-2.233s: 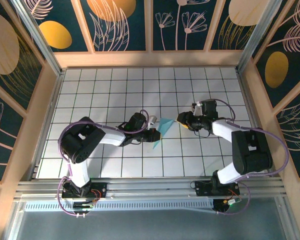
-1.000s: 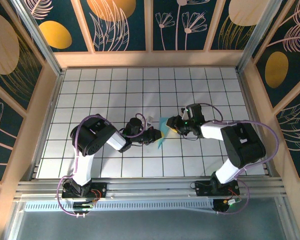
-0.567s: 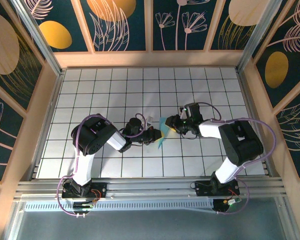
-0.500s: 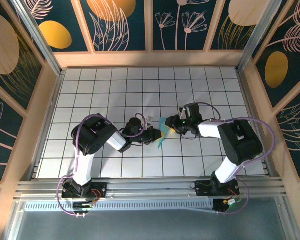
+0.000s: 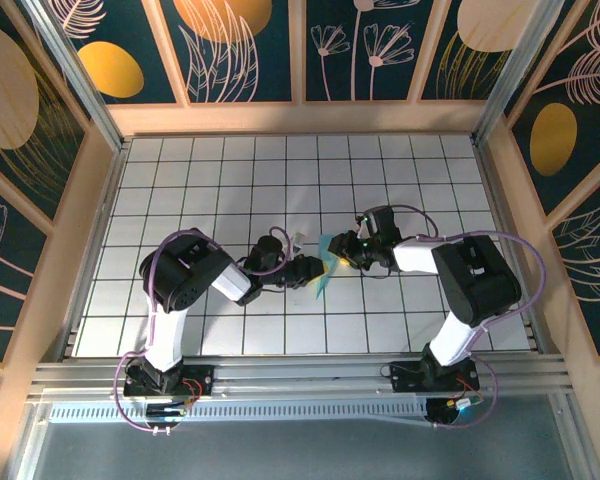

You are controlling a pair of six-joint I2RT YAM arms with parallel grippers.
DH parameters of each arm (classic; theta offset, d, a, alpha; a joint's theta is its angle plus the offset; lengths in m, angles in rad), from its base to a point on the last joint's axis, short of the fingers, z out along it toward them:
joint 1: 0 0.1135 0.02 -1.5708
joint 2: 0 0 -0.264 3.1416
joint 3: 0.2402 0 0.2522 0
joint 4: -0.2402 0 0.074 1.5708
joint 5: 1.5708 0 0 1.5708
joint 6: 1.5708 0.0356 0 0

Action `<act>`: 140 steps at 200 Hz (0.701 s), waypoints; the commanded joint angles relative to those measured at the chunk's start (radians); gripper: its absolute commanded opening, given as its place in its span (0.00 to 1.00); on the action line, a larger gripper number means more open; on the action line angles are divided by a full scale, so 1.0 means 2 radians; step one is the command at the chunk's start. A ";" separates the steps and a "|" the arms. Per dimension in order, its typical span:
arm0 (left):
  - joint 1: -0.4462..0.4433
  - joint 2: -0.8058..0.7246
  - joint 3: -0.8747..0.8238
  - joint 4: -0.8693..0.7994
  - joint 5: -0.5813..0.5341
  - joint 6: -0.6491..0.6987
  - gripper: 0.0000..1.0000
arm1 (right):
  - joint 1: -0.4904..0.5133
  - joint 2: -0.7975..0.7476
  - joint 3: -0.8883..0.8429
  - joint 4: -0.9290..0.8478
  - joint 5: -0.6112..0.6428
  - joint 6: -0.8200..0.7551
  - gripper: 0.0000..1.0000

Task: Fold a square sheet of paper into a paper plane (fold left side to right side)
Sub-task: Fold the wing for the fifth time at the center of the table.

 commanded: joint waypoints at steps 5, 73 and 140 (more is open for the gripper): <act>0.015 -0.037 -0.014 -0.045 -0.015 0.034 0.30 | 0.006 0.019 0.008 -0.020 0.028 -0.012 0.40; 0.027 -0.020 0.029 -0.085 -0.005 0.056 0.34 | 0.006 0.018 0.007 -0.020 0.028 -0.012 0.40; 0.026 0.010 0.057 -0.079 0.007 0.053 0.26 | 0.006 0.019 0.009 -0.023 0.027 -0.014 0.40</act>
